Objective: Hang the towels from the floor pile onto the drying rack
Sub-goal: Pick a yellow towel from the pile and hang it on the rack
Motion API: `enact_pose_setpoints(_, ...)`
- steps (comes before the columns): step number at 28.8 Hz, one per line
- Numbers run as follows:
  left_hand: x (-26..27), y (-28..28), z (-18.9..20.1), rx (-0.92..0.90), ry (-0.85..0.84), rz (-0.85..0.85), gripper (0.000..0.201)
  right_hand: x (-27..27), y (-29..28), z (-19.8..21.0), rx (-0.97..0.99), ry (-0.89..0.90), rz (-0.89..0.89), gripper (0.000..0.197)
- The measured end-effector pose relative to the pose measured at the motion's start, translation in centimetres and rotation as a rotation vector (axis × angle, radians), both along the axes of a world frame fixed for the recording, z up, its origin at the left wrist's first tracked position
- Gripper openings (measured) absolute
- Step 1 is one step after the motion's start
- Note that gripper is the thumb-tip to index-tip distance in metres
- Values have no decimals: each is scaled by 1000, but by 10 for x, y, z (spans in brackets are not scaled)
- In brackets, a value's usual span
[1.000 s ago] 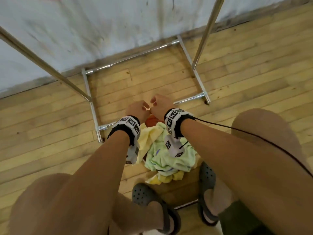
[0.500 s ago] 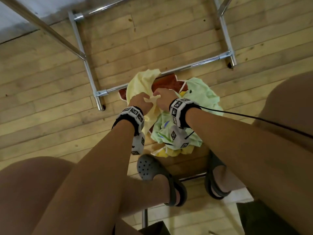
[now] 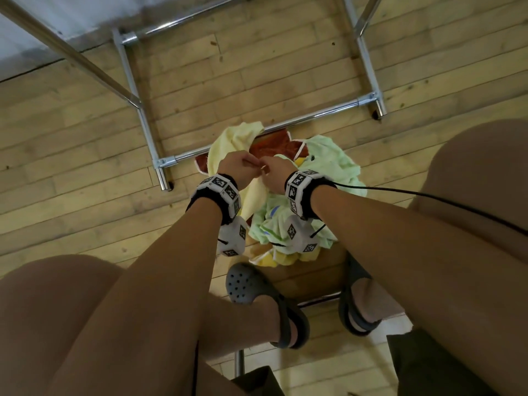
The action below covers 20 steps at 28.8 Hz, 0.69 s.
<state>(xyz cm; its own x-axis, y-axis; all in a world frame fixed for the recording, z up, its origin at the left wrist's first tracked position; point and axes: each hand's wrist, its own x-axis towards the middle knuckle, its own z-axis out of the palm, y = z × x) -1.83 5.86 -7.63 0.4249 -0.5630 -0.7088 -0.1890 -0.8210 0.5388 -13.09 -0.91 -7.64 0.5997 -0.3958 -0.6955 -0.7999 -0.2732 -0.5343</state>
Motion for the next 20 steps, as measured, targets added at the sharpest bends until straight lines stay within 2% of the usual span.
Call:
enact_pose_setpoints(3, 3, -6, 17, -87, 33, 23, 21, -1, -5, 16, -48, -10, 40, 26)
enact_pose_setpoints(9, 2, -18, 72, -231, 12, 20, 28, 1, -23, 66, -115, -74, 16, 29)
enact_pose_setpoints(12, 2, -18, 99, -257, -30, -40, 16, -1, -29, 93, -147, -169, -33, 20)
enact_pose_setpoints(16, -3, -18, 134, -231, -79, -175, 26, -6, -37, 139, -169, -340, -100, 22)
enact_pose_setpoints(20, -7, -14, 172, -291, -187, -236, 22, -22, -45, 182, -209, -459, -60, 25)
